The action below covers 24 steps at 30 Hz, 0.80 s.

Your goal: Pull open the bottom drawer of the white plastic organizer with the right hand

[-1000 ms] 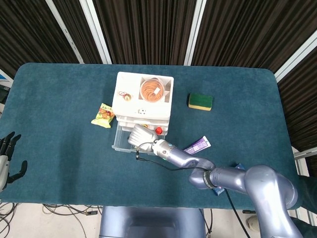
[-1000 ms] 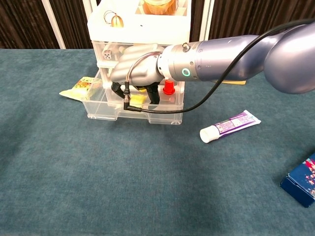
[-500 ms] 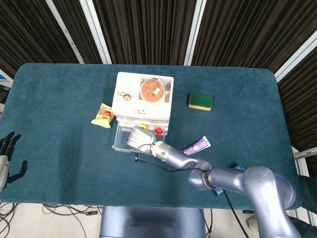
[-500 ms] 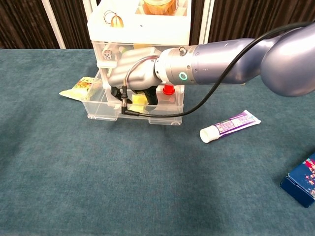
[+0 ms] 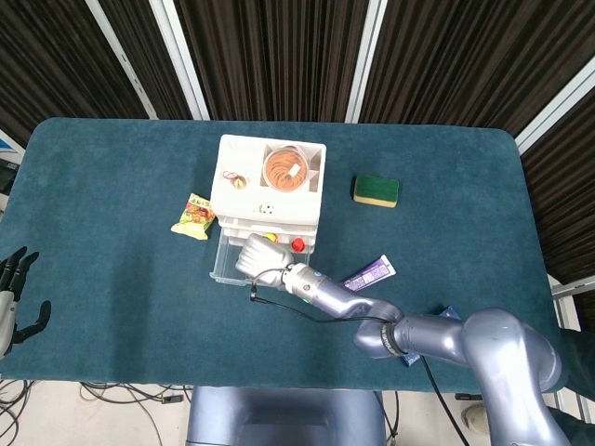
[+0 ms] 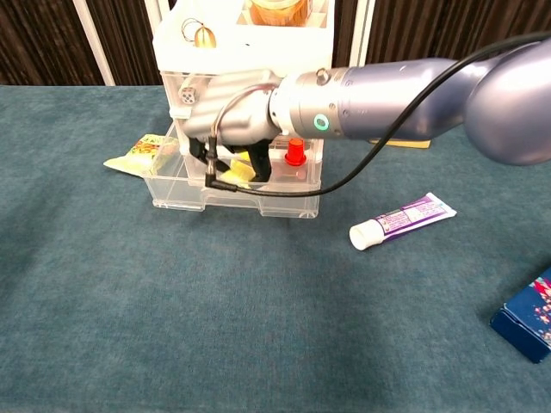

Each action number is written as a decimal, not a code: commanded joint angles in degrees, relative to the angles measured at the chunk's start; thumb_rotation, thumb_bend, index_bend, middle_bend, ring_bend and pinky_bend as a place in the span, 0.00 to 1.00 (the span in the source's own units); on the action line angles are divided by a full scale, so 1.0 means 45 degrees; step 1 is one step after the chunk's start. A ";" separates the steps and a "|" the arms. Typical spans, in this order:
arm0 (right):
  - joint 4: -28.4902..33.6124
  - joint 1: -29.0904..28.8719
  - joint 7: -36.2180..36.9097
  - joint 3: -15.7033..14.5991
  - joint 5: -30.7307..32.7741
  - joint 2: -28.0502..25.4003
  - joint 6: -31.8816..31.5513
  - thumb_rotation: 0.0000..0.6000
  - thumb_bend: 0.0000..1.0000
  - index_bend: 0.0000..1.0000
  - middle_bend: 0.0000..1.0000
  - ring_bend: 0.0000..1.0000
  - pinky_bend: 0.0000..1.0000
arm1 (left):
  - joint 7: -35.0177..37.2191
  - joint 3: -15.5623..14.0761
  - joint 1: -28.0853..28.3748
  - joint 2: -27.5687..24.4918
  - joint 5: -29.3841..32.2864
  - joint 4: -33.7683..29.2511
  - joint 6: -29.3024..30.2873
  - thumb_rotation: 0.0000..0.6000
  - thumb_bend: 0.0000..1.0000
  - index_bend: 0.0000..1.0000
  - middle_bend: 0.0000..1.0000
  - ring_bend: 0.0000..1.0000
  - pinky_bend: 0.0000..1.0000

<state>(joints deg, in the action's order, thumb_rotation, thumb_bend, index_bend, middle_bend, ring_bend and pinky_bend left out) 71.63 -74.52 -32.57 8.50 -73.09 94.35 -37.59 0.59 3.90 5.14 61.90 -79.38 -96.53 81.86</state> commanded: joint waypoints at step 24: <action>0.5645 0.2614 0.0549 -0.0021 -0.1186 -0.5701 -0.3163 1.00 0.26 0.58 1.00 1.00 1.00 | -0.0096 -0.0018 -0.0008 0.0017 -0.0022 -0.0038 0.0019 1.00 0.44 0.06 0.01 0.00 0.00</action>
<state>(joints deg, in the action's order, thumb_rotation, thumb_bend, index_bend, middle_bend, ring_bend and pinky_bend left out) 95.33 -64.51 -30.91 9.21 -77.52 70.97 -50.57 0.16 3.82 5.11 61.98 -79.48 -96.69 81.94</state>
